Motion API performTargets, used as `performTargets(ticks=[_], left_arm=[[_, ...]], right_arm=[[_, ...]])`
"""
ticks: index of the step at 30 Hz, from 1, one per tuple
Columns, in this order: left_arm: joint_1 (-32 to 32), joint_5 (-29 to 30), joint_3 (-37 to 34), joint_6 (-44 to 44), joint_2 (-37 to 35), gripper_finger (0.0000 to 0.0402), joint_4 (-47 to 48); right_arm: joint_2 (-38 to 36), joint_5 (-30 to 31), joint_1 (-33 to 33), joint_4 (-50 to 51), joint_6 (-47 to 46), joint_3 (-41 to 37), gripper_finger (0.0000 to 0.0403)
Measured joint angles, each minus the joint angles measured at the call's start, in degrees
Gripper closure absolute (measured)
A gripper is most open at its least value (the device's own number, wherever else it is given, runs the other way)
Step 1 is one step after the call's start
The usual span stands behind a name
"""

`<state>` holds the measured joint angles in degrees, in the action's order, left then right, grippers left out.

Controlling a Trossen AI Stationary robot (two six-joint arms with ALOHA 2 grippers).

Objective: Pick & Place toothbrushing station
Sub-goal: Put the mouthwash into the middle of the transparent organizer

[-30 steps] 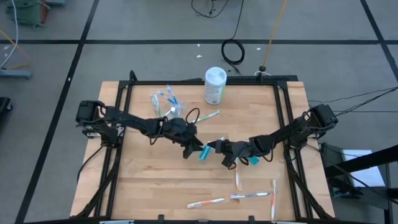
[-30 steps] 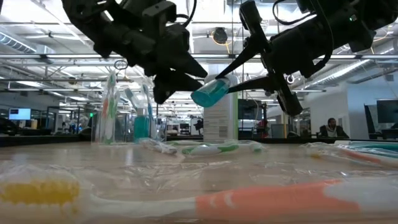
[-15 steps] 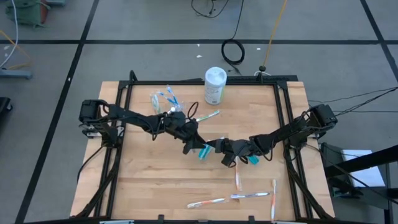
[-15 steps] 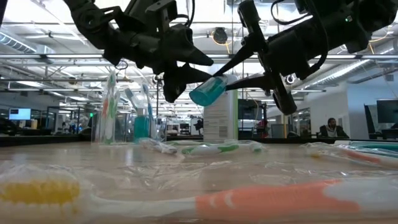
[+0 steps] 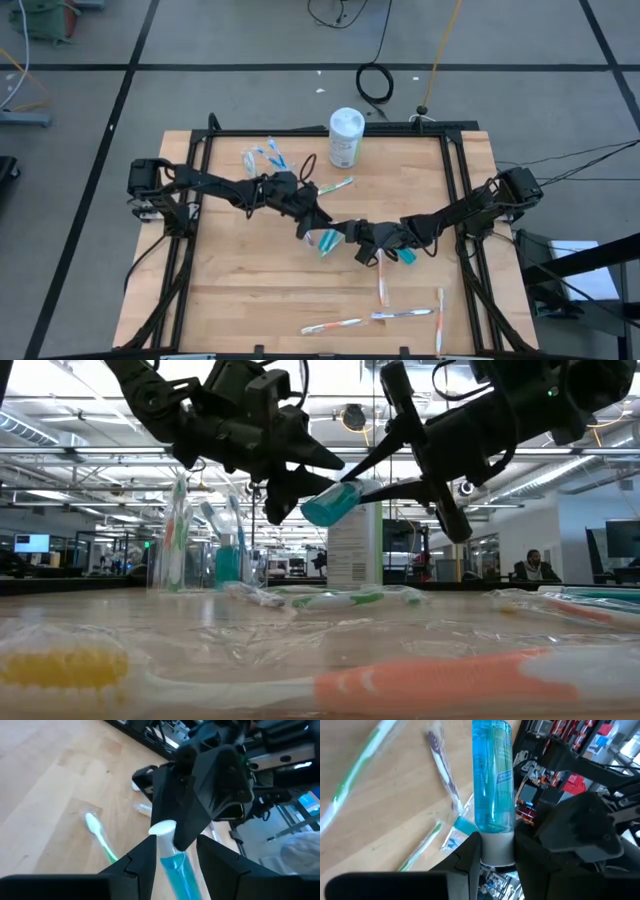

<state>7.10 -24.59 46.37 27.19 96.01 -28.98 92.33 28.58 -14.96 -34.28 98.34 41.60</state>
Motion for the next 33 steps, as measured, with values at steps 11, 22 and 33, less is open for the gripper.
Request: performTargets(ticks=[11,22,33], left_arm=[[-0.4,-0.4,0.0,-0.3,-0.1,0.0256,3.7],[-0.4,-0.5,0.0,-0.3,0.0,0.0256,1.5],[-0.2,0.2,0.0,-0.7,0.0,0.029,1.9]], right_arm=[[0.1,-0.1,0.4,-2.8,5.9,-0.1,0.0312],[0.0,-0.4,2.8,-7.1,9.9,0.0,0.0312],[0.0,-0.2,2.8,-6.6,9.4,0.0,0.0308]])
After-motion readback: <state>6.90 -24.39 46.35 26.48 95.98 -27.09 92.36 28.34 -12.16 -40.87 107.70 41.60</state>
